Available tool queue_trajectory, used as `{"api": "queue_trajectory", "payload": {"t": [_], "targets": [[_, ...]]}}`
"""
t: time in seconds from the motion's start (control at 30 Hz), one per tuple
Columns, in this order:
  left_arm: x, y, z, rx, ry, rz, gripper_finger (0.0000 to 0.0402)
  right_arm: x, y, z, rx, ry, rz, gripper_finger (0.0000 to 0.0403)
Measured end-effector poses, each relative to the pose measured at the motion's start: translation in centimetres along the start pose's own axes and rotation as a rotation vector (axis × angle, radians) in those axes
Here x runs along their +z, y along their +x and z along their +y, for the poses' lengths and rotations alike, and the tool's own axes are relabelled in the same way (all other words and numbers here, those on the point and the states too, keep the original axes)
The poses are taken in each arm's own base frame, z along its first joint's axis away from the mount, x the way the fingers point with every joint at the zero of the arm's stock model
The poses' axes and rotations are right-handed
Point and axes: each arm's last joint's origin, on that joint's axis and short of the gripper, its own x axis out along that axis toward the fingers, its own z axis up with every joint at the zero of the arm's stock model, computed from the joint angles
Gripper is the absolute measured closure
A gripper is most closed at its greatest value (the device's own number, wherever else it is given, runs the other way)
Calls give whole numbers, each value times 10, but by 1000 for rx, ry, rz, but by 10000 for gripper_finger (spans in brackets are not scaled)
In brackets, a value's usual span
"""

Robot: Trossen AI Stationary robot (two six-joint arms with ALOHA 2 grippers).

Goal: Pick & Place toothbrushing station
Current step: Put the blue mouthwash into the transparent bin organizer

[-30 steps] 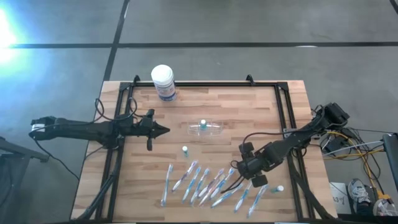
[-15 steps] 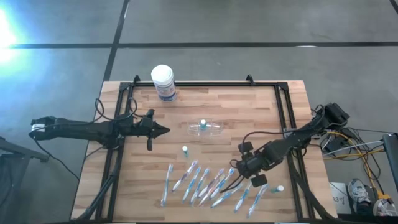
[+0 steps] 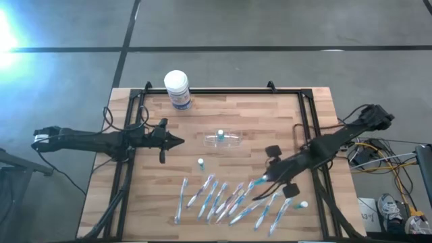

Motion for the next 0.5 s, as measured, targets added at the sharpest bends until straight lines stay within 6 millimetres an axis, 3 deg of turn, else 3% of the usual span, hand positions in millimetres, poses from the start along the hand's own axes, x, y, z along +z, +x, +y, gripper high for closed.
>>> {"api": "queue_trajectory", "payload": {"t": [0.23, 0.5], "targets": [[0, 0, 0, 0, 1, 0, 390, -29, -35, -11, -30, 60, -193, 311], [0, 0, 0, 0, 2, 0, 389, -67, -43, -19, -26, 57, -437, 310]]}}
